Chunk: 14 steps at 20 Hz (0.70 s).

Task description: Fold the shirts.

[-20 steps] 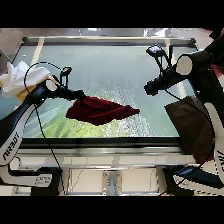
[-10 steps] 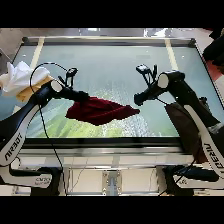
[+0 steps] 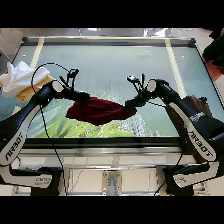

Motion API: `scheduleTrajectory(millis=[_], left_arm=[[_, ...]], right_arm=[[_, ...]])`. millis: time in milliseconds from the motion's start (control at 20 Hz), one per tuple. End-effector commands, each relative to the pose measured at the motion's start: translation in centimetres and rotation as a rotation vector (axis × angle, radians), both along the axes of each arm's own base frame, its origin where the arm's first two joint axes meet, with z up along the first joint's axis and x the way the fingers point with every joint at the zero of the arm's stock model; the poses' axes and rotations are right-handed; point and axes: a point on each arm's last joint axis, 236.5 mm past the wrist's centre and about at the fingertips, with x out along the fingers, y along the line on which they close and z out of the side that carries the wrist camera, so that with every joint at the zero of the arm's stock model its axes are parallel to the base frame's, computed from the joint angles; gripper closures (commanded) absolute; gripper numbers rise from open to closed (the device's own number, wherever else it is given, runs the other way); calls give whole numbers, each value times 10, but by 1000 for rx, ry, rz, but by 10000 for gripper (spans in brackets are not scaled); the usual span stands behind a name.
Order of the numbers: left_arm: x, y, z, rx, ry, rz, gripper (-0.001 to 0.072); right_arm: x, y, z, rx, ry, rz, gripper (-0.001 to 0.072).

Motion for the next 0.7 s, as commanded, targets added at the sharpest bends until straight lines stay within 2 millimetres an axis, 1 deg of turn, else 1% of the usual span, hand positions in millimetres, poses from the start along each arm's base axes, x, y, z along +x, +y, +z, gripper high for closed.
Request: scheduleTrajectory(millis=[0,150,200,250,350,450,600,650], left_arm=[[1,0,1,-1,-3,1,690],[1,-1,1,-3,-2,2,690],[1,-1,1,-3,-2,2,690],[1,-1,1,-4,-2,3,690],[1,-1,1,-4,-2,3,690],[1,-1,1,-4,-2,3,691],[1,-1,1,-4,-2,2,690],[1,-1,1,-4,-2,3,690]], right_arm=[[-3,6,-2,25,11,23,88],[10,5,0,23,-36,-1,91],[15,3,2,13,-52,-20,113],[21,-1,3,-3,-66,-40,162],[28,-7,8,-28,-91,-49,161],[33,-5,18,-23,-114,-46,161],[45,0,39,-4,-157,-45,160],[46,0,44,-5,-158,-39,160]])
